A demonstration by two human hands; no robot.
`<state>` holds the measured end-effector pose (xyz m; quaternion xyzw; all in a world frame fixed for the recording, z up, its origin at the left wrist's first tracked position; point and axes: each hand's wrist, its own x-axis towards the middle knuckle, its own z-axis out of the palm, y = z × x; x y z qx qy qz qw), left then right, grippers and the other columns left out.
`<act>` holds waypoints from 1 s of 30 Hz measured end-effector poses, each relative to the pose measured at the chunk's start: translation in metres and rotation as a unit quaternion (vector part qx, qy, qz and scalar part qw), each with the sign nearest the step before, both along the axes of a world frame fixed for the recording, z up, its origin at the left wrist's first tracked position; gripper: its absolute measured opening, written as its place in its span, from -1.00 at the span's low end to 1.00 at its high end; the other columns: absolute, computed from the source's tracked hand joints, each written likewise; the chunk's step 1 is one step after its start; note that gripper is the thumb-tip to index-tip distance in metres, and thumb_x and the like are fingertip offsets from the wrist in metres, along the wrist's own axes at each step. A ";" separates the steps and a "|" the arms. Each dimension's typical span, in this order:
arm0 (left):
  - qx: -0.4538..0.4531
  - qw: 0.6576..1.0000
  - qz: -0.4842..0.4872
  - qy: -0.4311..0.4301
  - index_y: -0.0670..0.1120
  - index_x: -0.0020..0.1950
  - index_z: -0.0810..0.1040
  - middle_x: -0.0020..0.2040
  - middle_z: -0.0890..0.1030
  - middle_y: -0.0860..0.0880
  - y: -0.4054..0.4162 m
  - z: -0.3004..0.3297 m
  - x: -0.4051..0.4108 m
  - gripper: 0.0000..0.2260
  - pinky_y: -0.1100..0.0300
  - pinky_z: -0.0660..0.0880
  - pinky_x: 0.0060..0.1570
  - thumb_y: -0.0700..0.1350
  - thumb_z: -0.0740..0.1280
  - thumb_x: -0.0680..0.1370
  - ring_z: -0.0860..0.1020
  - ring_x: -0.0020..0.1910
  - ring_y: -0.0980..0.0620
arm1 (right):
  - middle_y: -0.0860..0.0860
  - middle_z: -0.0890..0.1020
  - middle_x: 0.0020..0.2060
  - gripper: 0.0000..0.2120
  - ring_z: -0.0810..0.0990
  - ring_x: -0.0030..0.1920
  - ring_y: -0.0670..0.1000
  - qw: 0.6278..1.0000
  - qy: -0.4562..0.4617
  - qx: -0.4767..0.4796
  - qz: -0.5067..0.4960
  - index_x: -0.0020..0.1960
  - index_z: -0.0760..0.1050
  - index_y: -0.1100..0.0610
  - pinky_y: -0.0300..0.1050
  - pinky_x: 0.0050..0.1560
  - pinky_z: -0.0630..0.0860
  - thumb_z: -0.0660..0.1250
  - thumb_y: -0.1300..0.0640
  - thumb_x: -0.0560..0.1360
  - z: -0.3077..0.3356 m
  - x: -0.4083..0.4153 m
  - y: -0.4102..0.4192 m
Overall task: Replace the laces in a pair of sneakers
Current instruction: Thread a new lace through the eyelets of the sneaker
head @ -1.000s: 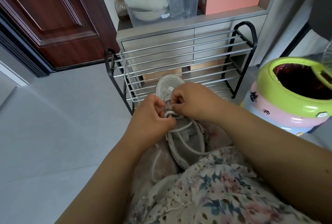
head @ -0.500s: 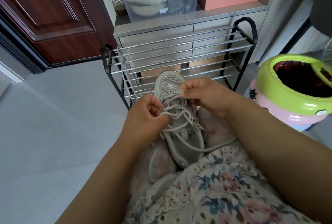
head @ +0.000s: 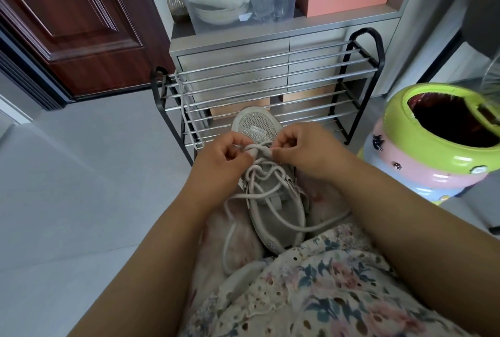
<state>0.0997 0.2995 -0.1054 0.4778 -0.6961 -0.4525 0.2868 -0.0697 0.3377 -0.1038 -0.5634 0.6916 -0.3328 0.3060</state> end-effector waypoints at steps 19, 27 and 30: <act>0.002 0.999 0.021 0.030 -0.15 -0.22 0.57 -0.55 0.46 0.16 0.000 -0.010 0.003 -0.78 0.41 0.31 -0.51 -0.08 0.30 0.57 0.36 -0.54 0.24 | 0.06 0.46 -0.44 -0.75 0.39 -0.37 -0.03 0.907 -0.417 0.052 -0.003 -0.37 0.44 0.22 -0.19 -0.32 0.30 0.16 0.37 0.46 -0.002 -0.008 -0.008; -0.009 0.999 0.016 0.034 -0.09 -0.27 0.55 -0.51 0.46 0.15 0.001 -0.011 0.002 -0.77 0.33 0.36 -0.38 -0.07 0.32 0.56 0.38 -0.48 0.21 | -0.17 0.45 -0.57 -0.74 0.36 -0.54 -0.21 0.997 -0.061 0.000 0.045 -0.34 0.43 0.11 -0.40 -0.43 0.28 0.39 0.11 0.49 0.011 -0.011 -0.006; -0.004 0.999 0.030 0.027 -0.08 -0.28 0.55 -0.55 0.43 0.16 0.002 -0.011 0.003 -0.77 0.23 0.30 -0.42 -0.06 0.31 0.56 0.33 -0.54 0.22 | -0.16 0.41 -0.59 -0.74 0.33 -0.56 -0.21 0.998 -0.049 0.006 0.045 -0.35 0.42 0.12 -0.31 -0.40 0.31 0.41 0.16 0.47 0.010 -0.014 -0.007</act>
